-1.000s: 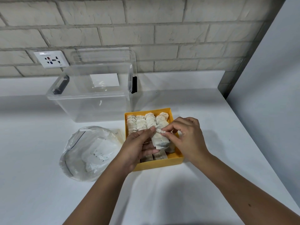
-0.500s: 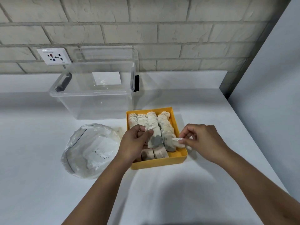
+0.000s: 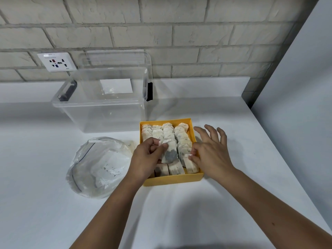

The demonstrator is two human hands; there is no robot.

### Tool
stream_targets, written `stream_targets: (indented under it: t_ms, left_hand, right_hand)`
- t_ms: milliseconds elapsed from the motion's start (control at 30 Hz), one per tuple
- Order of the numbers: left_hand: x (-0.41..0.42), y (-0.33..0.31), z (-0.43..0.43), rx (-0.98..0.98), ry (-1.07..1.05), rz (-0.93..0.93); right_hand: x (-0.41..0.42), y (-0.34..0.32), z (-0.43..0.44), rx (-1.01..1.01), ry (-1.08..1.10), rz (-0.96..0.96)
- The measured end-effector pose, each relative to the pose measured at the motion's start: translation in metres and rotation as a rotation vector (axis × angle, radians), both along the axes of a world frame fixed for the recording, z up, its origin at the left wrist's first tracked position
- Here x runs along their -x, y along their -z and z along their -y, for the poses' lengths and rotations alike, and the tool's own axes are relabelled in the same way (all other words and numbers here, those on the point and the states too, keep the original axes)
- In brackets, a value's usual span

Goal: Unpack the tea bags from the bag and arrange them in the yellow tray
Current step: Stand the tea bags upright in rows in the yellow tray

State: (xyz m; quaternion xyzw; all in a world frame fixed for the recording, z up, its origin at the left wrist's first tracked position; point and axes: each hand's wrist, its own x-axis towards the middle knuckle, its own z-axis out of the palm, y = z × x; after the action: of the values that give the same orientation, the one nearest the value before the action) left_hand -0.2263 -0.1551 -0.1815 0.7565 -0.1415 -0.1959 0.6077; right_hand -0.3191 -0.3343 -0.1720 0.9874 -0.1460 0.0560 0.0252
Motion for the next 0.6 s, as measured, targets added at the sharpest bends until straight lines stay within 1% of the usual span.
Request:
stream_targets:
  t_ms: [67,233,300,367,433,467,600]
  left_hand:
    - [0.0,0.0,0.001,0.006,0.0,-0.002]
    - [0.0,0.001,0.002,0.022,0.01,-0.01]
    - [0.002,-0.001,0.003,0.028,0.021,-0.019]
    - [0.003,-0.002,0.004,0.053,0.029,-0.059]
    - [0.005,-0.003,0.006,0.088,0.033,-0.111]
    - [0.006,-0.004,0.007,0.101,0.038,-0.129]
    - [0.01,-0.006,0.009,0.135,0.079,-0.215]
  right_hand:
    - [-0.001,0.001,0.0,0.005,0.017,-0.053]
    - [-0.002,0.003,0.003,-0.049,0.033,-0.062]
    - [-0.001,-0.002,0.003,-0.161,0.033,0.026]
    - [-0.002,-0.009,-0.001,-0.34,-0.012,0.233]
    - [-0.004,-0.016,-0.005,-0.438,-0.082,0.414]
    - [-0.005,-0.019,-0.007,-0.444,-0.104,0.445]
    - [-0.009,-0.023,-0.012,-0.434,-0.139,0.391]
